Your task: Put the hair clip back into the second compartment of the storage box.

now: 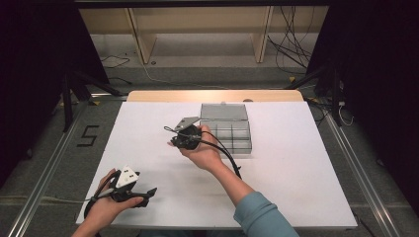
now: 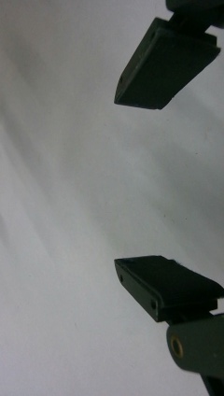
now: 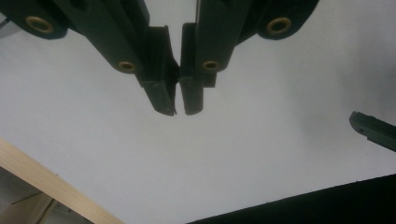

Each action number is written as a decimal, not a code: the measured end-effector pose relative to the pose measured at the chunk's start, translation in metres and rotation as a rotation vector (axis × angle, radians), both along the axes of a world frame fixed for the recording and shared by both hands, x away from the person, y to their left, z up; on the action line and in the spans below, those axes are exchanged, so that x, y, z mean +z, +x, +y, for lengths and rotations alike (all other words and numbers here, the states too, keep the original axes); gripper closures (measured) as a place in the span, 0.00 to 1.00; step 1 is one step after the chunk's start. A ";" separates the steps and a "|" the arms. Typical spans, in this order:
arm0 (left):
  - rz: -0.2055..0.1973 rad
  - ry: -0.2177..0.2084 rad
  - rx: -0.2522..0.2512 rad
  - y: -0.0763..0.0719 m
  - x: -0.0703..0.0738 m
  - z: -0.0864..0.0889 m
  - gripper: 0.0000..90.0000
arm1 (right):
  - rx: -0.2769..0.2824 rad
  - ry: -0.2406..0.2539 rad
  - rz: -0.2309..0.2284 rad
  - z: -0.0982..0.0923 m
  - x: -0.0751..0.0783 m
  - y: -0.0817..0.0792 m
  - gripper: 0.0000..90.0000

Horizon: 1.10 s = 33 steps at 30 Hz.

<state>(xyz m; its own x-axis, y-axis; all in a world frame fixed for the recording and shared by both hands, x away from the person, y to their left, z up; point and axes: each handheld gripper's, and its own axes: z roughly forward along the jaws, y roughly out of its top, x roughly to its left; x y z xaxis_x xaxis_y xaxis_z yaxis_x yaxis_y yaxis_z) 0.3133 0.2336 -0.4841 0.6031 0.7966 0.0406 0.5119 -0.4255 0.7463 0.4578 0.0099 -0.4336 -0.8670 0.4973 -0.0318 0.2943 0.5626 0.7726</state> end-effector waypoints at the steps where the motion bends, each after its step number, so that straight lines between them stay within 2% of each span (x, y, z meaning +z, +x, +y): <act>1: 0.001 -0.001 0.001 0.000 0.000 0.000 0.19 | 0.002 -0.003 -0.002 -0.001 0.001 0.001 0.95; 33: 0.000 0.003 -0.001 0.001 0.000 0.000 0.19 | -0.072 0.013 -0.017 -0.034 0.013 0.012 0.95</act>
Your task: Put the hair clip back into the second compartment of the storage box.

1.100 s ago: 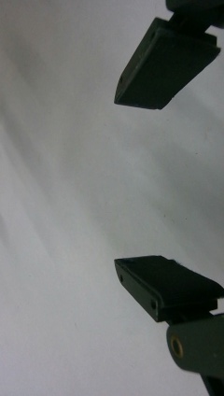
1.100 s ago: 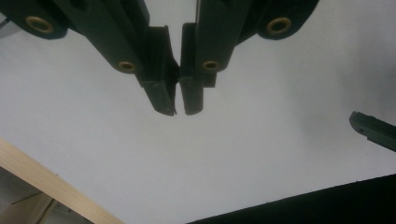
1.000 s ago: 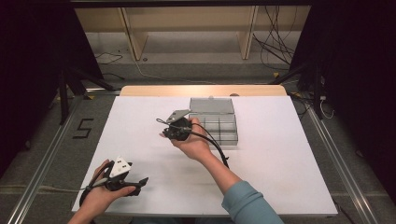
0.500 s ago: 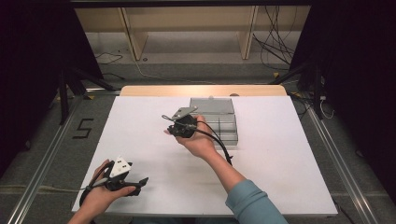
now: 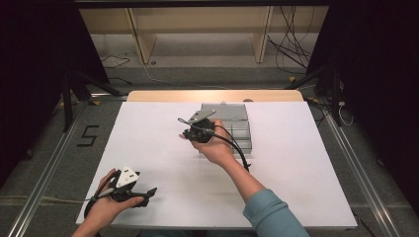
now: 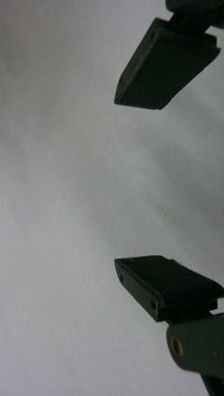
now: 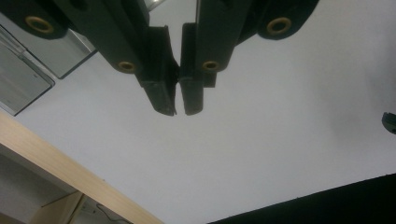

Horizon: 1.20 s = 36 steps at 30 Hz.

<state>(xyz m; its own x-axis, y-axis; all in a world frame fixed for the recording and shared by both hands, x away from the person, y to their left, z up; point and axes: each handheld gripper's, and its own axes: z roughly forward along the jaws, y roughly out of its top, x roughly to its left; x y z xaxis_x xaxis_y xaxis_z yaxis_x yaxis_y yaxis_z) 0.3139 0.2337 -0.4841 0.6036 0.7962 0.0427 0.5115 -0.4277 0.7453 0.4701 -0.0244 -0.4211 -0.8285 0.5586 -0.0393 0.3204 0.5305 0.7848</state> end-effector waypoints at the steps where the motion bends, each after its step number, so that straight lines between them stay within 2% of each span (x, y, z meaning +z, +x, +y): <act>1: -0.002 -0.001 0.001 0.000 0.000 0.000 0.19 | 0.000 -0.001 -0.002 -0.001 0.000 0.001 0.95; 21: -0.002 -0.005 0.007 0.000 0.000 0.000 0.19 | -0.069 0.004 -0.005 -0.025 0.004 0.011 0.95; 36: -0.002 0.000 0.004 0.000 0.000 0.000 0.19 | -0.137 -0.004 -0.002 -0.052 0.005 0.021 0.95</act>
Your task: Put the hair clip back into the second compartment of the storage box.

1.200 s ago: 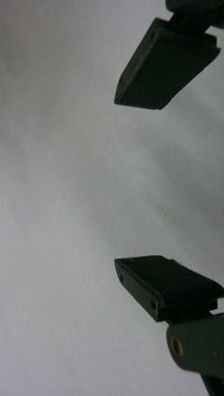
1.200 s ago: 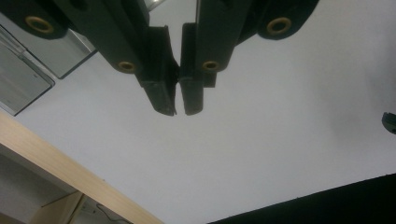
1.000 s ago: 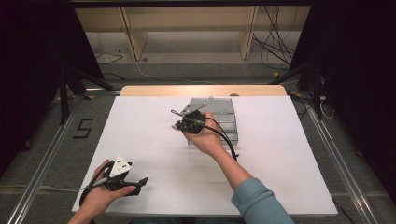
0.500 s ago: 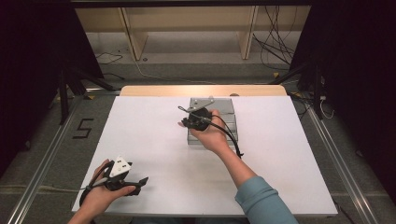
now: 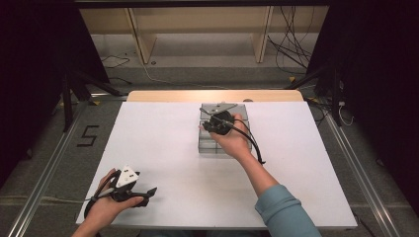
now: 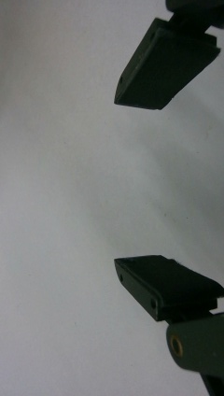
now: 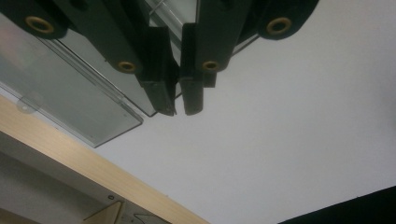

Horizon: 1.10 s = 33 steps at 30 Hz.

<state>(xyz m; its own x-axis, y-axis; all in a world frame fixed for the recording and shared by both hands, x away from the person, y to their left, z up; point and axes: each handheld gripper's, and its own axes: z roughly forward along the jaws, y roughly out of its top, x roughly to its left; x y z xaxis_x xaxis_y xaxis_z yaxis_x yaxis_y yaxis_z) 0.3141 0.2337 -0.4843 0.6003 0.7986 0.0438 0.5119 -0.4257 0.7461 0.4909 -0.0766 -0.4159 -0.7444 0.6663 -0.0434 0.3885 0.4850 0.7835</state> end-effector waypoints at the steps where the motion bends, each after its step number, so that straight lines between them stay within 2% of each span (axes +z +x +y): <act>1: 0.000 0.000 0.001 0.000 0.000 0.000 0.19 | -0.006 0.000 -0.001 -0.002 0.000 0.001 0.95; 19: 0.002 0.004 -0.003 0.000 0.000 0.000 0.20 | -0.081 -0.015 0.014 -0.028 -0.005 0.012 0.95; 33: -0.001 0.002 -0.002 0.000 0.000 0.000 0.20 | -0.150 -0.042 0.041 -0.043 -0.016 0.019 0.95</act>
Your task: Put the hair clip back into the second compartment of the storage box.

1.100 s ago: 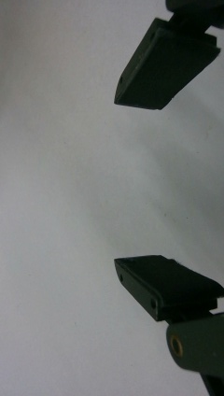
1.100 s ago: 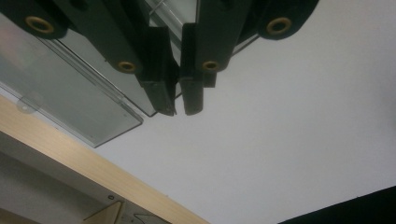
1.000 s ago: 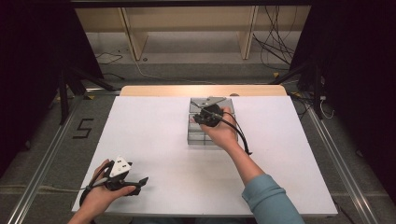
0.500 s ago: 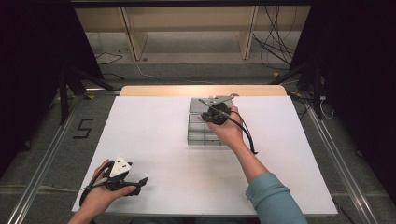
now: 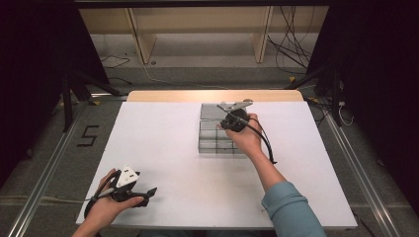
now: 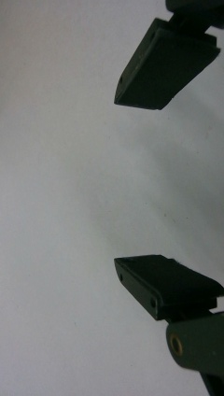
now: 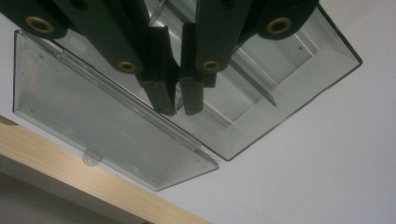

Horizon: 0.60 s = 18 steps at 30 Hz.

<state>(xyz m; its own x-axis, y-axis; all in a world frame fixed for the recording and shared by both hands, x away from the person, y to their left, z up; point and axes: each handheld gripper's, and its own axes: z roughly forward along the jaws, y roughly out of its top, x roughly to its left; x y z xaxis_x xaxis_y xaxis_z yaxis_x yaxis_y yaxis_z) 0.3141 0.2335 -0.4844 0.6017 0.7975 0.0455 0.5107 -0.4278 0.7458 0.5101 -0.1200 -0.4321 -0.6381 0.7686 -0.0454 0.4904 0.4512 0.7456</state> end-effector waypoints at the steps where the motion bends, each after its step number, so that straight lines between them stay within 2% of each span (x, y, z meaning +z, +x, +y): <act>1: 0.000 0.000 0.000 0.000 0.000 0.000 0.20 | -0.002 -0.002 0.004 -0.001 -0.001 0.000 0.95; 18: 0.001 0.002 -0.001 0.000 0.000 0.000 0.20 | -0.011 -0.016 0.034 0.000 -0.011 0.005 0.95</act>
